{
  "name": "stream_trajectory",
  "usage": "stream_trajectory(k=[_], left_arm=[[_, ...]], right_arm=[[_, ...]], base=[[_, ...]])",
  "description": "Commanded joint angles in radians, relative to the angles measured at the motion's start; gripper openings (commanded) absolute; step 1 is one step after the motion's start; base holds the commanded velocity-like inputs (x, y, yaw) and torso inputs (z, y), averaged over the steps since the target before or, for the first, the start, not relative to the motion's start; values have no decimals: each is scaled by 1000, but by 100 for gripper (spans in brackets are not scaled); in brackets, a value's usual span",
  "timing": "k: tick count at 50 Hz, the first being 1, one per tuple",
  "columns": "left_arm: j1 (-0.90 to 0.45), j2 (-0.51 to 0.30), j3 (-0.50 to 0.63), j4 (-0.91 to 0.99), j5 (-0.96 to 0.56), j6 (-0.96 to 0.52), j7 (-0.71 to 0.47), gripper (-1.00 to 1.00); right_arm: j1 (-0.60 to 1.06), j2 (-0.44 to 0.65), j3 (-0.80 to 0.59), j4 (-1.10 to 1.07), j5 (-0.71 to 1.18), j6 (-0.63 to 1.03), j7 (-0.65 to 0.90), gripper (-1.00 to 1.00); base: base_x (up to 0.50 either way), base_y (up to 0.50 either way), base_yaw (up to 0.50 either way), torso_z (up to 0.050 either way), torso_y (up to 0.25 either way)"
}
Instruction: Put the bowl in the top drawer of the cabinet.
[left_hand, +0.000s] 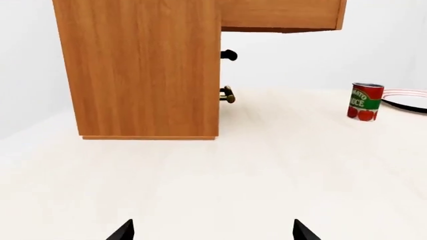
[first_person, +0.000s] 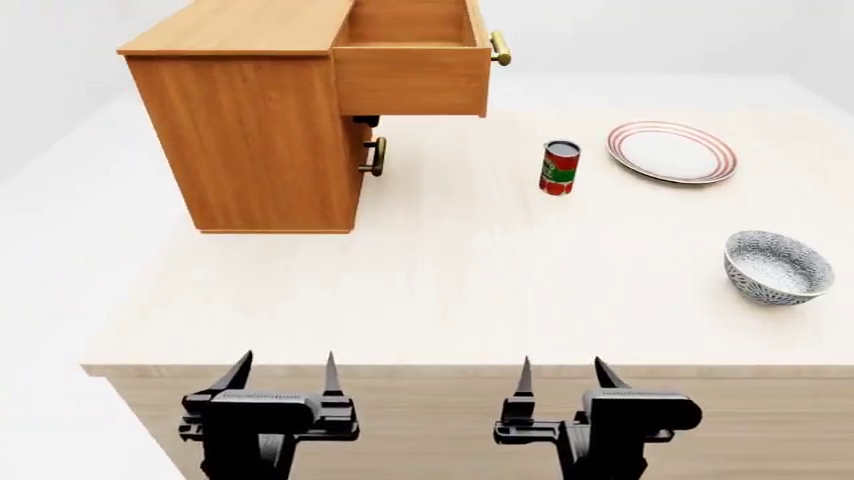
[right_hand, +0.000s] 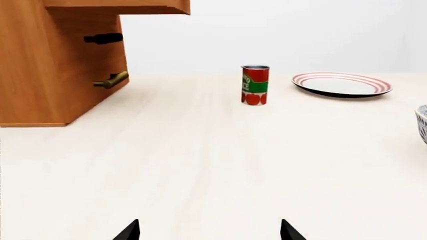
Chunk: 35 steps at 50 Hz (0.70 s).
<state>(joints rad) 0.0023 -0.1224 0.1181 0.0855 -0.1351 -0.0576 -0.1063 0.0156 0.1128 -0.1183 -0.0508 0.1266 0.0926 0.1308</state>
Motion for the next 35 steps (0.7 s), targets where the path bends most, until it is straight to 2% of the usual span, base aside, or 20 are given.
stream_trajectory(k=[1, 6, 11, 19, 23, 31, 35], left_arm=[[-11, -59, 16, 210, -56, -164, 20, 100], [-31, -95, 8, 356, -113, -294, 31, 100], [-63, -132, -47, 513, -213, -462, 13, 100], [-184, -206, -149, 730, -397, -717, -12, 100], [-336, -207, -268, 766, -577, -897, -73, 100], [-659, -220, -384, 751, -869, -1185, -192, 100], [-814, -251, -361, 696, -944, -1279, -210, 100]], right_arm=[[6, 37, 8, -197, 56, 194, 20, 100], [13, 73, 13, -381, 94, 360, 35, 100], [28, 116, 50, -575, 162, 554, 52, 100], [197, 157, 84, -706, 250, 818, 71, 100], [345, 174, 111, -757, 309, 992, 82, 100], [609, 199, 167, -807, 415, 1269, 75, 100], [755, 201, 227, -829, 483, 1431, 59, 100]], base=[[0, 0, 0, 0, 0], [0, 0, 0, 0, 0], [0, 0, 0, 0, 0], [0, 0, 0, 0, 0], [0, 0, 0, 0, 0], [0, 0, 0, 0, 0], [0, 0, 0, 0, 0]])
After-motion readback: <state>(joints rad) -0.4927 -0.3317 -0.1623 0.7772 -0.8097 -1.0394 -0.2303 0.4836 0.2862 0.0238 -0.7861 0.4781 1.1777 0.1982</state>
